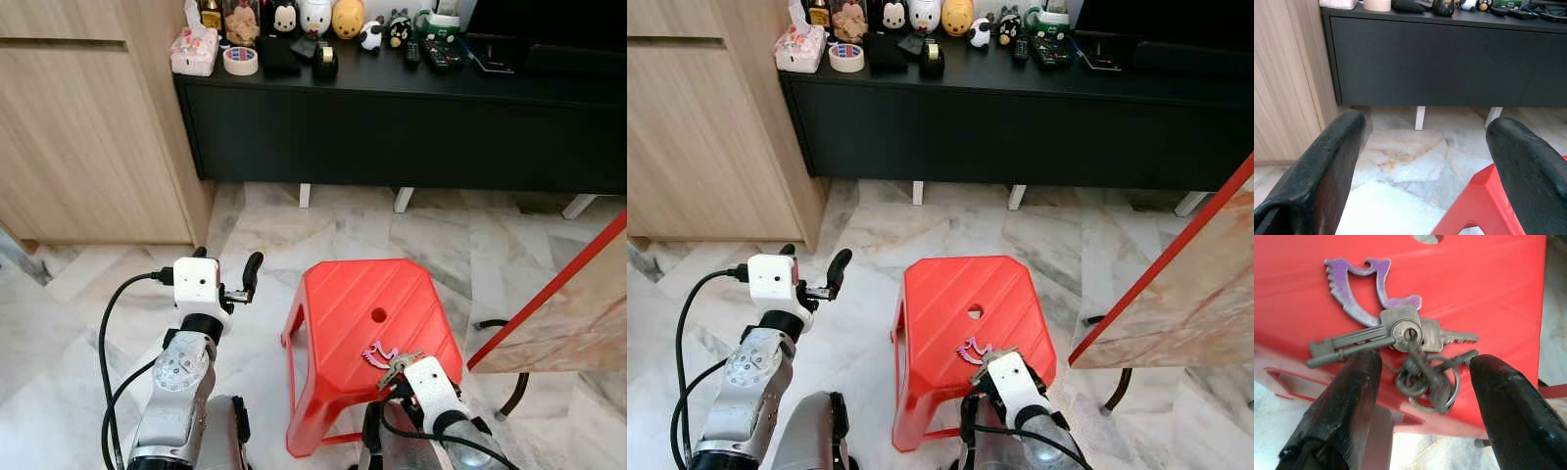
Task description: Hang keys on a hook
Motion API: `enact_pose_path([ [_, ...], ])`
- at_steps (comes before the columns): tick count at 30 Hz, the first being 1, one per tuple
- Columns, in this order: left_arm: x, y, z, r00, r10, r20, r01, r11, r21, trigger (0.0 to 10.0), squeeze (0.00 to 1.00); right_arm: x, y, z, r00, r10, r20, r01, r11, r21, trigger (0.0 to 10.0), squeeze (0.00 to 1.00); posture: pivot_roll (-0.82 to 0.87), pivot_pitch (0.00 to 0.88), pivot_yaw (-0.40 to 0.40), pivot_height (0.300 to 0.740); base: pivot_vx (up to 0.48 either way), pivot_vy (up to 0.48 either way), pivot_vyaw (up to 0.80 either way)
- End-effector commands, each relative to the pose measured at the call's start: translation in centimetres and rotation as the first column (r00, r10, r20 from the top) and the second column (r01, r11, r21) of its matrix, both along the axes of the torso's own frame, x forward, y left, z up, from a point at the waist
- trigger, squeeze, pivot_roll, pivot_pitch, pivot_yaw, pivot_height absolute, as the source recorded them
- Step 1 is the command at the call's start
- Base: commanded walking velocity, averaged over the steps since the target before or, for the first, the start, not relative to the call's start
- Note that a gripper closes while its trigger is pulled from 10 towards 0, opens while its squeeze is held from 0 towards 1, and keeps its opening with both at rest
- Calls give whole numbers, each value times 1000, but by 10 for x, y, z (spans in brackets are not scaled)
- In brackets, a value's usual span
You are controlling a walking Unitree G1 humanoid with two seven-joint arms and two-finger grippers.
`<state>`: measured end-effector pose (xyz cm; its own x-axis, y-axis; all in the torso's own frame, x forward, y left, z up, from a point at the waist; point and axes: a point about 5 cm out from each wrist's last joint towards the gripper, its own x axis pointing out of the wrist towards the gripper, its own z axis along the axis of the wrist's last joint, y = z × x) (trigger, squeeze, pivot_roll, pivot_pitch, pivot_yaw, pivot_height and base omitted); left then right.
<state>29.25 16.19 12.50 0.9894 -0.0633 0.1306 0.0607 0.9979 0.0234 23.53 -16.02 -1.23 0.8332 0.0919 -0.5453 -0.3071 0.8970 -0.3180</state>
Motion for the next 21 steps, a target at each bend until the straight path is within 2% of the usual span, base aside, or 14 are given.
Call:
enact_pose_path([
  [1, -1, -2, -3, 1000, -7, -7, 7, 1000, 9, 10000, 0, -2, -4, -4, 1000, -21, -17, 21, 1000, -4, 10000, 0, 67, 115, -98, 593, 0, 0, 0],
  [6, -1, -1, -4, 1000, -5, -12, 5, 1000, 12, 10000, 0, 1, -5, -7, 999, -29, -22, 28, 1000, -11, 10000, 0, 67, 122, -97, 593, 0, 0, 0],
  [11, -2, -3, -4, 1000, -9, -15, 10, 1000, 12, 10000, 0, 1, -15, -16, 993, -89, -75, 85, 995, -52, 10000, 0, 71, 124, -96, 593, 0, 0, 0],
  [14, -2, -3, -5, 1000, -13, -15, 13, 1000, 17, 10000, 0, 2, -14, -16, 993, -89, -72, 86, 995, -42, 10000, 0, 71, 123, -96, 593, 0, 0, 0],
  [15, -2, -3, -5, 1000, -14, -15, 14, 1000, 18, 10000, 0, 2, -14, -16, 994, -86, -70, 84, 996, -39, 6863, 0, 72, 124, -94, 593, 0, 0, 0],
  [16, -2, -3, -5, 1000, -14, -16, 14, 1000, 19, 10000, 0, 3, -14, -15, 994, -83, -66, 81, 996, -34, 0, 0, 72, 124, -94, 593, 0, 0, 0],
  [21, -2, -2, -5, 1000, -14, -17, 14, 1000, 23, 10000, 0, 5, -12, -15, 995, -79, -61, 77, 997, -28, 0, 0, 71, 122, -92, 593, 0, 0, 0],
])
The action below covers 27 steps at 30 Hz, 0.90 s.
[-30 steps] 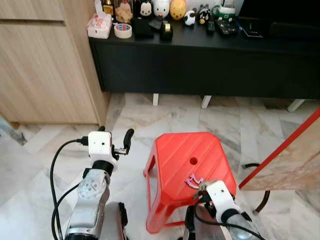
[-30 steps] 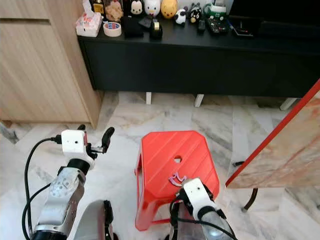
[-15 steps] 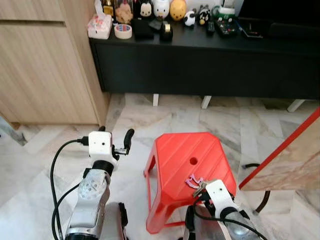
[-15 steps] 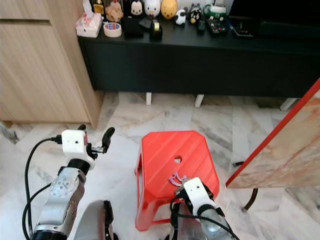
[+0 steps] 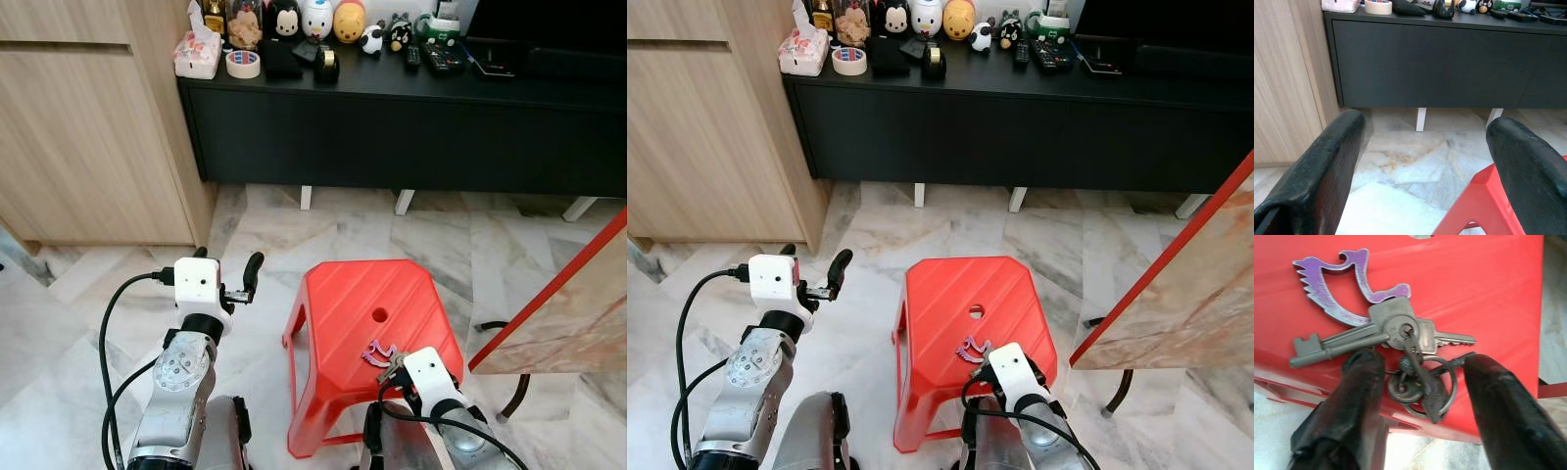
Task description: Hang keys on a hook
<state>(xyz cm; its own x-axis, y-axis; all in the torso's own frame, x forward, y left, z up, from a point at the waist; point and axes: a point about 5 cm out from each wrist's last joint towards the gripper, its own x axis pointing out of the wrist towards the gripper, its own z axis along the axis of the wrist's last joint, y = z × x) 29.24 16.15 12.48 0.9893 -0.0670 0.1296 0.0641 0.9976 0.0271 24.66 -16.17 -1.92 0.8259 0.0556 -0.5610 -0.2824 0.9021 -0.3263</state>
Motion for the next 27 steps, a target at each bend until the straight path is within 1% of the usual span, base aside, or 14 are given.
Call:
enact_pose_path([
  [1, -2, -2, -5, 1000, -11, -18, 11, 1000, 21, 10000, 0, -7, -10, -8, 998, -44, -45, 43, 999, -10, 0, 0, 71, 122, -92, 593, 0, 0, 0],
  [5, -2, -2, -6, 1000, -15, -21, 16, 999, 36, 10000, 0, -6, -8, -9, 998, -42, -47, 42, 999, -7, 0, 0, 75, 123, -92, 593, 0, 0, 0],
  [18, -4, -1, -8, 999, -14, -34, 15, 999, 46, 10000, 0, -8, 0, -13, 998, -23, -59, 24, 1000, 15, 0, 0, 81, 126, -90, 593, 0, 0, 0],
  [20, -3, 0, -8, 999, -13, -35, 14, 999, 49, 10000, 0, -5, 4, -11, 999, -15, -42, 16, 999, 28, 0, 0, 80, 126, -89, 593, 0, 0, 0],
  [21, -3, 0, -9, 999, -13, -36, 15, 999, 50, 10000, 0, -1, 6, -6, 1000, -12, -4, 12, 999, 42, 0, 0, 80, 126, -89, 593, 0, 0, 0],
  [25, -3, -1, -9, 999, -14, -36, 16, 999, 51, 10000, 0, 4, 8, 2, 998, -18, 63, 14, 998, 59, 0, 0, 82, 125, -89, 593, 0, 0, 0],
  [27, -3, -1, -9, 999, -13, -36, 15, 999, 52, 10000, 0, 9, 9, 10, 991, -29, 128, 19, 997, 80, 0, 0, 81, 125, -89, 593, 0, 0, 0],
])
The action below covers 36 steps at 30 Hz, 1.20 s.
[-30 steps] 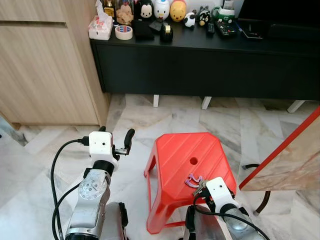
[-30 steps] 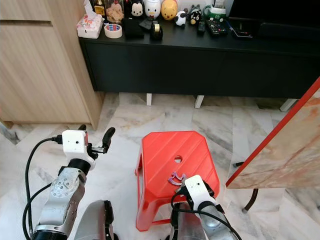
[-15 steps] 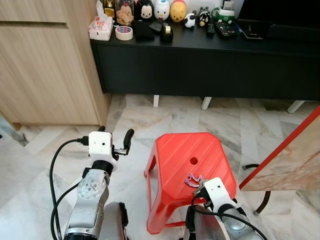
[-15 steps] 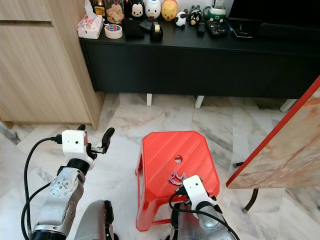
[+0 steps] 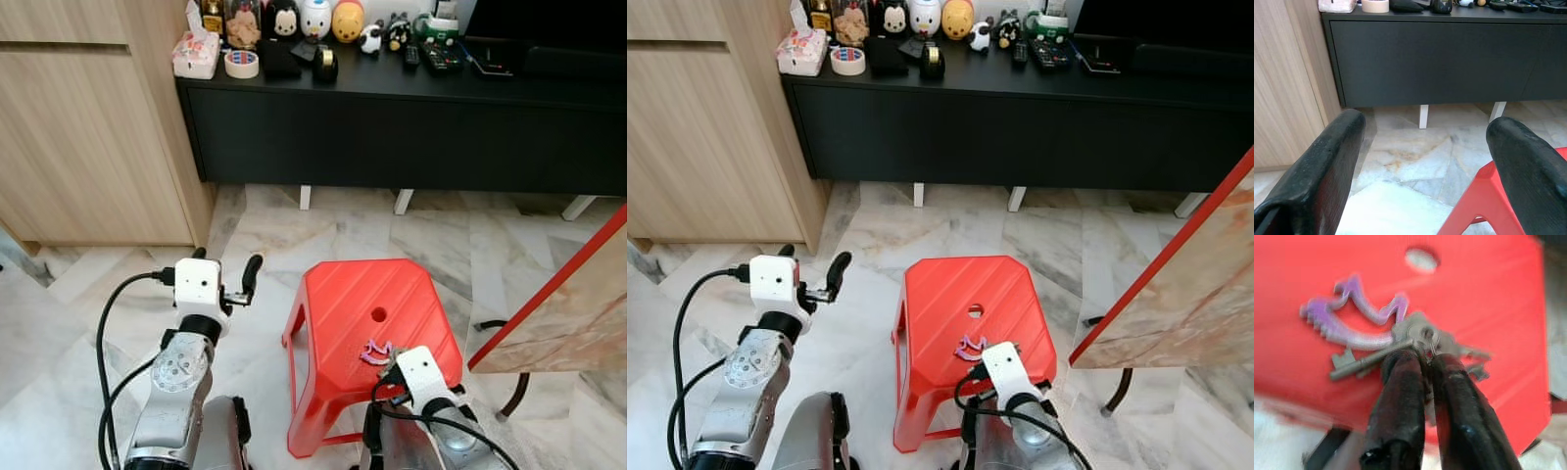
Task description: Hang keys on a hook
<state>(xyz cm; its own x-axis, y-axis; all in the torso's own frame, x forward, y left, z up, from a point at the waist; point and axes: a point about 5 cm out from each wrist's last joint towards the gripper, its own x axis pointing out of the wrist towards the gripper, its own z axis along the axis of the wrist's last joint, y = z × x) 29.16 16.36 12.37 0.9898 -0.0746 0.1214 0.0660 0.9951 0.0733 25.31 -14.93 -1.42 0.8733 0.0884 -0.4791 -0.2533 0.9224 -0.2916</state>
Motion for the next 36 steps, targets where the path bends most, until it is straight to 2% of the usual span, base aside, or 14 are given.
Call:
enact_pose_path([
  [1, -2, -3, -8, 999, -11, -32, 11, 1000, 6, 10000, 0, 6, -2, 14, 994, -36, 101, 32, 999, 35, 0, 0, 81, 125, -89, 593, 0, 0, 0],
  [5, -2, -3, -8, 999, -9, -32, 10, 1000, 6, 10000, 0, 8, -3, 18, 990, -49, 132, 43, 998, 46, 0, 0, 81, 125, -89, 593, 0, 0, 0],
  [13, -2, -3, -9, 999, -8, -36, 9, 1000, 8, 10000, 0, 5, -2, 15, 992, -33, 118, 27, 998, 50, 0, 0, 79, 125, -91, 593, 0, 0, 0],
  [15, -2, -3, -10, 999, -7, -38, 7, 1000, 11, 10000, 0, 4, -1, 13, 994, -22, 104, 18, 999, 46, 3490, 0, 79, 125, -91, 593, 0, 0, 0],
  [16, -2, -2, -10, 999, -6, -41, 7, 1000, 14, 10000, 0, 4, 0, 12, 995, -17, 97, 14, 999, 39, 10000, 0, 78, 125, -92, 593, 0, 0, 0],
  [17, -2, -2, -11, 999, -6, -42, 6, 1000, 16, 10000, 0, 4, 0, 12, 995, -17, 96, 14, 999, 35, 10000, 0, 78, 125, -92, 593, 0, 0, 0],
  [18, -3, -2, -11, 999, -5, -43, 6, 1000, 15, 10000, 0, 4, -1, 11, 996, -26, 90, 23, 999, 39, 10000, 459, 77, 126, -91, 593, 0, 0, 0],
  [19, -3, -3, -11, 999, -5, -44, 6, 1000, 13, 10000, 0, 4, -2, 10, 996, -43, 82, 40, 998, 44, 10000, 835, 77, 126, -92, 593, 0, 0, 0],
  [20, -3, -3, -11, 999, -5, -44, 6, 1000, 13, 10000, 0, 5, -4, 9, 996, -56, 69, 53, 998, 45, 10000, 1000, 77, 126, -92, 593, 0, 0, 0],
  [29, -2, -3, -12, 999, -9, -46, 10, 1000, 13, 10000, 0, 13, -4, 4, 993, -116, -1, 115, 989, 96, 10000, 1000, 80, 128, -90, 593, 0, 0, 0],
  [36, -2, -3, -12, 999, -9, -46, 10, 1000, 13, 10000, 0, 13, -4, 4, 993, -116, -1, 115, 989, 96, 10000, 1000, 80, 128, -90, 593, 0, 0, 0],
])
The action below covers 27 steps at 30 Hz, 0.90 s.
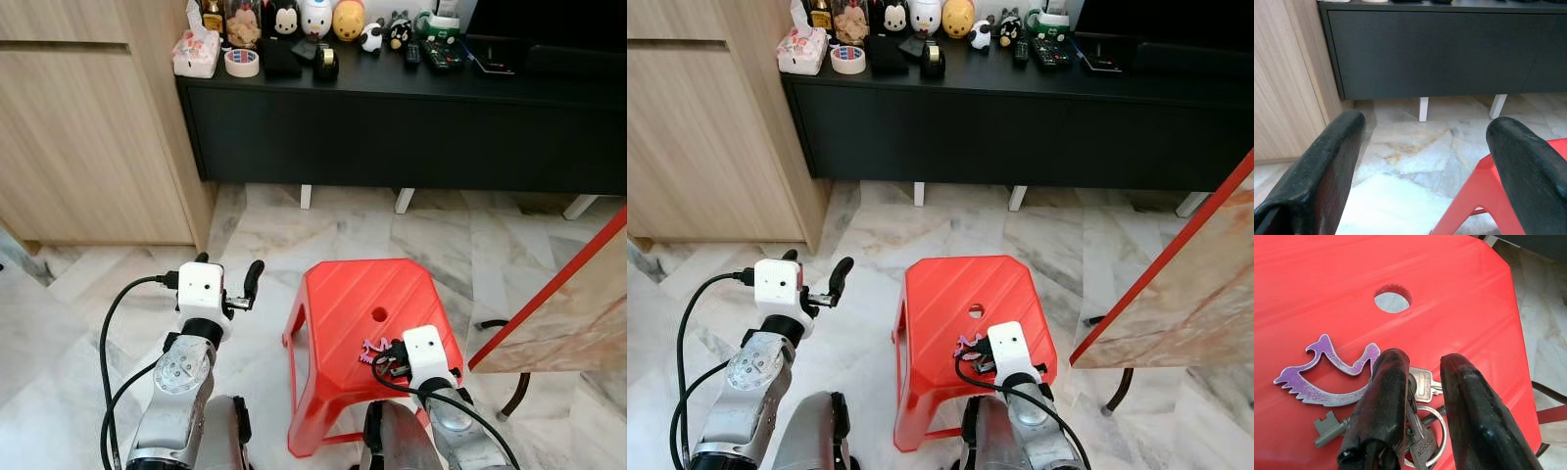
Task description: Hang keys on a hook
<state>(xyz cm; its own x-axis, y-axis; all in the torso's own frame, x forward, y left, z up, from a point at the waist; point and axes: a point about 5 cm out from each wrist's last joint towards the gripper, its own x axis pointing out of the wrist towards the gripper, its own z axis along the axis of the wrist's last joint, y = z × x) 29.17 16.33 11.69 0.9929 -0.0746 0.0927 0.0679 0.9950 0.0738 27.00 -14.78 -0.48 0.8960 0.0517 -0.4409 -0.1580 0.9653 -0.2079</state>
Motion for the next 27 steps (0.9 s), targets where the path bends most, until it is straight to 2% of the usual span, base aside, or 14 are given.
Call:
enact_pose_path([
  [1, -2, -3, -5, 1000, -10, -17, 10, 1000, 10, 10000, 0, -4, -5, -5, 999, -23, -32, 23, 1000, 2, 10000, 1000, 80, 128, -90, 593, 0, 0, 0],
  [2, -3, -3, -5, 1000, -11, -18, 11, 1000, 9, 10000, 0, 0, -4, -5, 999, -24, -45, 25, 1000, 16, 10000, 0, 82, 134, -85, 593, 0, 0, 0],
  [5, -3, -3, -5, 1000, -11, -18, 12, 1000, 9, 10000, 0, 8, -2, -2, 998, -32, -47, 34, 999, 33, 10000, 0, 84, 136, -86, 593, 0, 0, 0],
  [11, -4, -2, -5, 1000, -10, -20, 10, 1000, 10, 10000, 0, 7, -2, -6, 996, -45, -75, 49, 998, 50, 10000, 0, 85, 138, -86, 593, 0, 0, 0],
  [12, -4, -2, -5, 1000, -11, -19, 11, 1000, 10, 10000, 0, 7, -2, -7, 996, -47, -80, 52, 997, 57, 10000, 1000, 85, 138, -86, 593, 0, 0, 0],
  [17, -4, -2, -5, 1000, -11, -18, 11, 1000, 11, 10000, 0, 7, -2, -7, 996, -48, -69, 52, 997, 65, 10000, 1000, 85, 138, -86, 593, 0, 0, 0],
  [18, -4, -2, -5, 1000, -10, -18, 11, 1000, 10, 10000, 0, 7, -2, -6, 997, -46, -63, 51, 996, 69, 10000, 733, 85, 138, -86, 593, 0, 0, 0],
  [19, -4, -2, -5, 1000, -10, -18, 11, 1000, 11, 10000, 0, 8, -1, -5, 998, -43, -53, 47, 996, 72, 10000, 0, 85, 138, -86, 593, 0, 0, 0],
  [27, -4, -3, -5, 1000, -12, -18, 12, 1000, 10, 10000, 0, 7, 0, -1, 998, -48, -27, 50, 994, 97, 10000, 0, 82, 141, -87, 593, 0, 0, 0],
])
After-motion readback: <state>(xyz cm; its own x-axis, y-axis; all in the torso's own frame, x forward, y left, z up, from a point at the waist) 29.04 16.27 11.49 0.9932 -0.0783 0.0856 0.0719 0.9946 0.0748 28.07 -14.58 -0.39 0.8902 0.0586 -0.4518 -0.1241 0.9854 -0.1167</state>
